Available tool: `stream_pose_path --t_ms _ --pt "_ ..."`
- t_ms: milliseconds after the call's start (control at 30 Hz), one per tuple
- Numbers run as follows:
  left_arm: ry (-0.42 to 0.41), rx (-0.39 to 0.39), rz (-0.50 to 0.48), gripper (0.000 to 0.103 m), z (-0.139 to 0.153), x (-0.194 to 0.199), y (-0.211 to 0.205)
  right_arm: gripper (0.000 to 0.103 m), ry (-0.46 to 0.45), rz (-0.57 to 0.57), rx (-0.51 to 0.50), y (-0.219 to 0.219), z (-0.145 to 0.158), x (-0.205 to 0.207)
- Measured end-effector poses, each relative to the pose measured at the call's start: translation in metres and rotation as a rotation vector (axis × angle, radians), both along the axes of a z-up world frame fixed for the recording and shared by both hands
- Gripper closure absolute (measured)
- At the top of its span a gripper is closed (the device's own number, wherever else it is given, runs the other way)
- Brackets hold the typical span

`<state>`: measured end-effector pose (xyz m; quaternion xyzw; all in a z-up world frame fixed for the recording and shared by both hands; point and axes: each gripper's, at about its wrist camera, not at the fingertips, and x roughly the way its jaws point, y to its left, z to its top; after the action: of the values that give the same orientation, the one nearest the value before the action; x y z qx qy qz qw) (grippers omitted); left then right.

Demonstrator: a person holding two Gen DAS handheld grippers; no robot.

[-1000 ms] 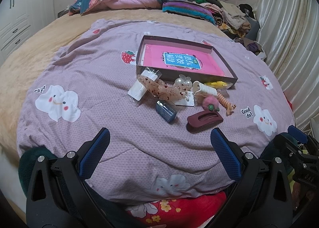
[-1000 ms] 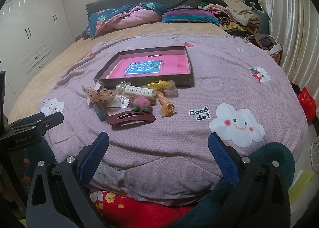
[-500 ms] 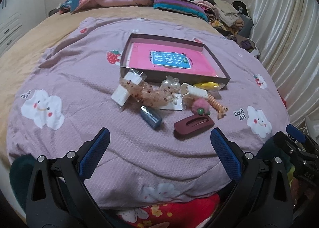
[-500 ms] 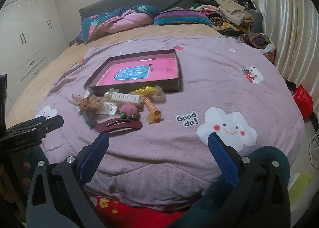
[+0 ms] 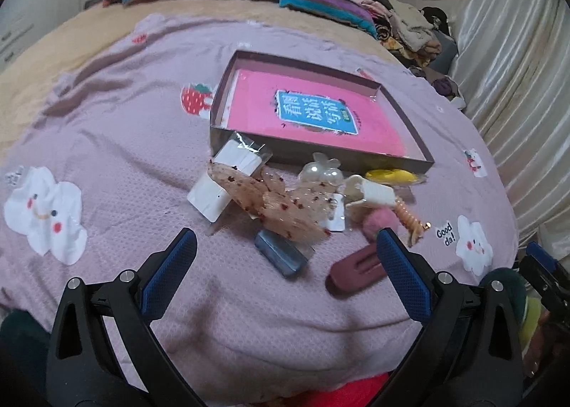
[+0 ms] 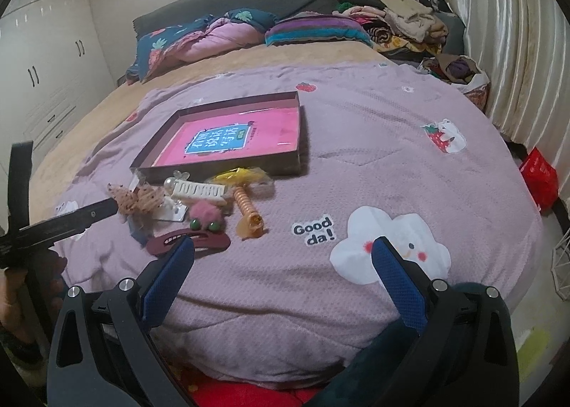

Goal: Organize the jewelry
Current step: 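Grasp the pink sheer bow with the left tool while the right tool grasps the yellow hair-tie bag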

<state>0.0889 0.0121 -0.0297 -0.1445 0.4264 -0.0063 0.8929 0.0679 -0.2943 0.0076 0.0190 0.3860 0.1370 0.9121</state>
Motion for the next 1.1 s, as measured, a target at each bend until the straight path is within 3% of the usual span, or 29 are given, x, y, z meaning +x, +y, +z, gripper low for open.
stream_pose_path --t_ms 433,600,867,1100 --pt "0.048 -0.107 -0.005 0.010 -0.020 0.030 0.017 0.004 0.119 0.058 0.067 0.015 -0.023 0.069" --pt "0.060 -0.137 -0.015 0.029 -0.024 0.038 0.018 0.004 0.138 0.063 0.054 0.029 -0.032 0.090" --pt "0.071 -0.143 -0.021 0.079 -0.030 0.044 0.018 0.004 0.194 0.076 0.075 0.048 -0.049 0.118" --pt "0.072 -0.162 0.011 0.089 -0.033 0.041 0.037 0.004 0.280 0.065 0.141 0.063 -0.073 0.142"
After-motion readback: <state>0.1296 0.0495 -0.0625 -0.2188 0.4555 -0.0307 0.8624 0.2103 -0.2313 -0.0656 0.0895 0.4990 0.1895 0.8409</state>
